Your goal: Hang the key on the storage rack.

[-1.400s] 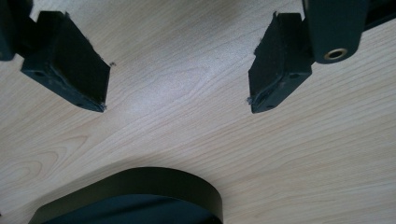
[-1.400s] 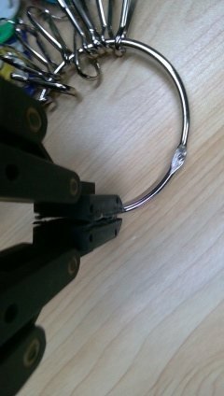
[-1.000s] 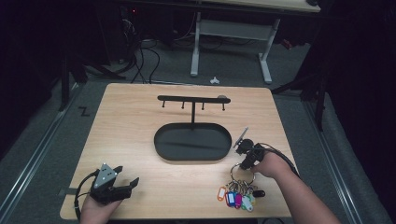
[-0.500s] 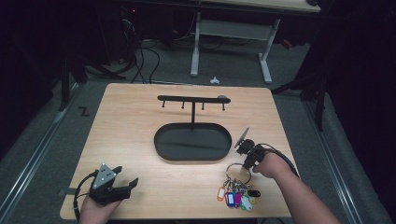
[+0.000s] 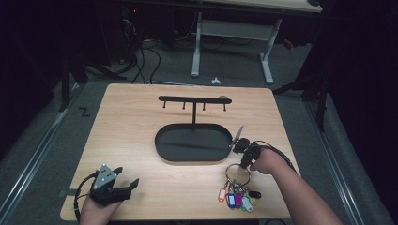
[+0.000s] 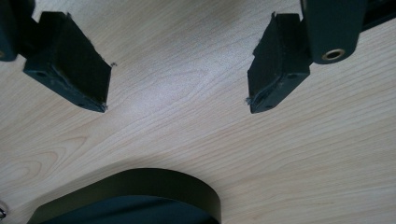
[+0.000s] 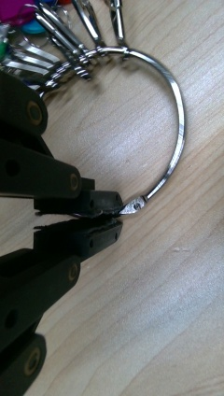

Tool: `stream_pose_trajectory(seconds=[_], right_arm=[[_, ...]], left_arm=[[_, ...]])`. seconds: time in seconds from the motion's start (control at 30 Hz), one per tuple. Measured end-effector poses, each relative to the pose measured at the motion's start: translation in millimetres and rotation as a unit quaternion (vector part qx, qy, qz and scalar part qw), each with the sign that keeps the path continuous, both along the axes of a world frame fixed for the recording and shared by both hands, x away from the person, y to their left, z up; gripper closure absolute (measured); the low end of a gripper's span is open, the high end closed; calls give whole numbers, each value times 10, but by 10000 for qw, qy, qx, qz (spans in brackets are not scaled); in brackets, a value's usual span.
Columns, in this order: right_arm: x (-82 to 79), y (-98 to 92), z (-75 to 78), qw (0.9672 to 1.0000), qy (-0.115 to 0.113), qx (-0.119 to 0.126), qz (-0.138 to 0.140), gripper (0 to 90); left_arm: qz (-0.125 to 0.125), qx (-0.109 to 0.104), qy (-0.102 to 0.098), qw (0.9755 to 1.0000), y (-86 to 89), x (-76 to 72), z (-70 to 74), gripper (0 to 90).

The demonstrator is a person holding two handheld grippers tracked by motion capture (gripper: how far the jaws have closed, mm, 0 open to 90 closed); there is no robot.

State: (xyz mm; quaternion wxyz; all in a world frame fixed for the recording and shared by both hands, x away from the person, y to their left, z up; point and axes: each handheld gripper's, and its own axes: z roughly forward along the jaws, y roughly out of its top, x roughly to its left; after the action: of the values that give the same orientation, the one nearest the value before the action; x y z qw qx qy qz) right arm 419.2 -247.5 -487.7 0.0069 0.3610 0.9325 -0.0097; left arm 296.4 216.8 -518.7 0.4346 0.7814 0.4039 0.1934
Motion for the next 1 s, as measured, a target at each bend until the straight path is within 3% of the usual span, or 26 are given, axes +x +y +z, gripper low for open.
stream_pose_trajectory(seconds=[0.1, 0.6, 1.0], right_arm=[[13, -15, 0, 9997, 87, 72, -233, 863], [27, -21, -2, 9996, 281, -1, -31, 827], [20, -16, 1, 9998, 175, -6, 116, 870]], left_arm=[[8, -45, -12, 10000, 10, -12, 11, 220], [-21, 3, 28, 10000, -9, 3, -4, 222], [59, 22, 69, 10000, 10, 5, -14, 222]])
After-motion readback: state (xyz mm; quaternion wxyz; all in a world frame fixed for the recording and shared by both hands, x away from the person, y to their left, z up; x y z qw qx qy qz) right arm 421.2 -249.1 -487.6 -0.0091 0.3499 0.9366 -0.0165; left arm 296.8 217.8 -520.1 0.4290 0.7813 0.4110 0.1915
